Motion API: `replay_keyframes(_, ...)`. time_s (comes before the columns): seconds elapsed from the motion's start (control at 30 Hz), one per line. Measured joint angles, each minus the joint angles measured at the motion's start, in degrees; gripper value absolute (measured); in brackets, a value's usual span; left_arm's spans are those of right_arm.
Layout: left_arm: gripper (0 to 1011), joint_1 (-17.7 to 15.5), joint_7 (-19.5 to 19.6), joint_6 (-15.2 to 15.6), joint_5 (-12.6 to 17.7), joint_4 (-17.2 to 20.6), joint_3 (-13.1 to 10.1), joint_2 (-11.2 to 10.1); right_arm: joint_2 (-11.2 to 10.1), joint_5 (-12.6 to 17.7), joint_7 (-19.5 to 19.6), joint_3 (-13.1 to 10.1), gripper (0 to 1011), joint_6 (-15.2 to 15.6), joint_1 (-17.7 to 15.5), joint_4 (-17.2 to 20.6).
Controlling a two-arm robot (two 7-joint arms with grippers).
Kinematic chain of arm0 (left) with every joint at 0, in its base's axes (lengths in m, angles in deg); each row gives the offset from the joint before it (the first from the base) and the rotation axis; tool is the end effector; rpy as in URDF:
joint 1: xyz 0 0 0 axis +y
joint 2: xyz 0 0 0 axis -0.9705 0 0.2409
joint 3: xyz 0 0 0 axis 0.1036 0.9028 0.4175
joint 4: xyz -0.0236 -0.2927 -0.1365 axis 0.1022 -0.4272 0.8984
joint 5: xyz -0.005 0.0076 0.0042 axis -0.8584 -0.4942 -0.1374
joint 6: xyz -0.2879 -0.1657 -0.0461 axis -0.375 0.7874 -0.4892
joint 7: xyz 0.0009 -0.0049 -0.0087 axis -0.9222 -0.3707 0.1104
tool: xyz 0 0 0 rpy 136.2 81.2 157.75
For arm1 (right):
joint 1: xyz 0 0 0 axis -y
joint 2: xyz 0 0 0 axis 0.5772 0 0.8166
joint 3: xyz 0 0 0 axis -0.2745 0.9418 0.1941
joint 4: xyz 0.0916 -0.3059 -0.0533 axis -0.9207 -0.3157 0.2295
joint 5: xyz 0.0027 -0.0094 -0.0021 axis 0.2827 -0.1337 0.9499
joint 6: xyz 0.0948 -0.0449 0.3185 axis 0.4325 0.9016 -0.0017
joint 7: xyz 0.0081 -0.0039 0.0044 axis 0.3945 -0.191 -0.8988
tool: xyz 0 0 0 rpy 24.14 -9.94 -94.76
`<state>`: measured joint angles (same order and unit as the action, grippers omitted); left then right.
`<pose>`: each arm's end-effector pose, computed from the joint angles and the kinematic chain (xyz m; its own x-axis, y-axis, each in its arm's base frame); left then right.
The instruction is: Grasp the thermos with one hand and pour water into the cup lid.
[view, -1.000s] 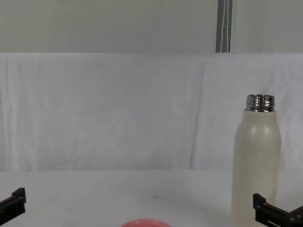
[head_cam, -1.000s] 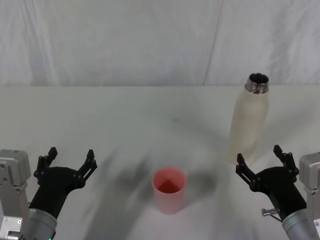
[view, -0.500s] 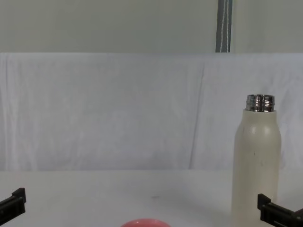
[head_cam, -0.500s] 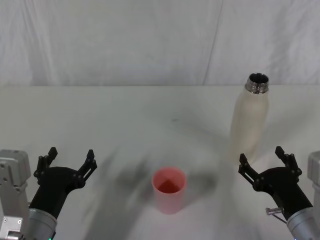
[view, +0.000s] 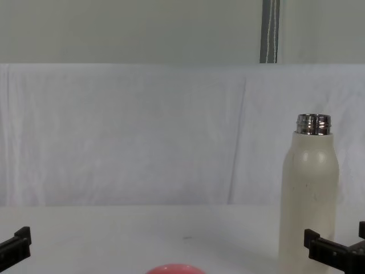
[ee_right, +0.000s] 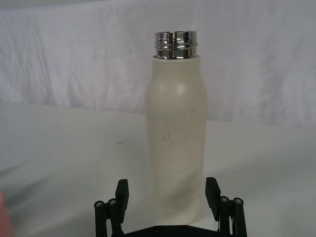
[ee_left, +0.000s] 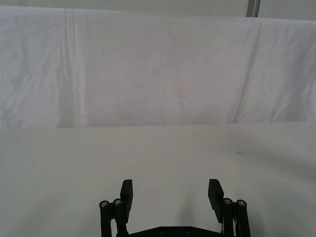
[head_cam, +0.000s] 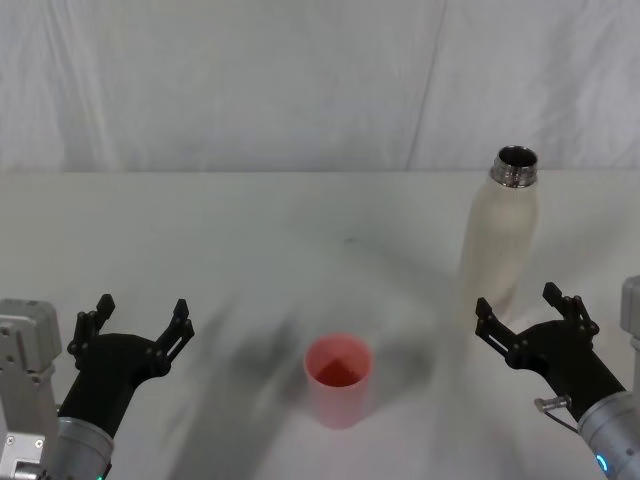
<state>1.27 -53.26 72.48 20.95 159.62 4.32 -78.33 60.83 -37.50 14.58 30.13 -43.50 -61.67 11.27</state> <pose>0.2708 0.0429 -0.3170 0.1244 0.9917 -0.0327 -0.9921 0.1239 -0.0174 0.3102 0.0152 -0.3190 0.3395 -0.9403 -0.0243 0.9405 0.3397 -0.0085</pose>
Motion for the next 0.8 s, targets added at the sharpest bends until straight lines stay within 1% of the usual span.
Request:
replay_keyframes(0.23,1001,0.00,0.00,0.00,0.00,0.00,0.00,0.00,-0.10,0.54,-1.04,-0.10,1002,1.05,2.10,-1.74)
replay_keyframes(0.43,1001,0.00,0.00,0.00,0.00,0.00,0.00,0.00,0.17,0.84,-1.27,-0.04,1002,1.73,4.42,-4.34)
replay_keyframes(0.8,1001,0.00,0.00,0.00,0.00,0.00,0.00,0.00,0.86,0.89,-1.23,0.23,1002,1.81,7.01,-7.74)
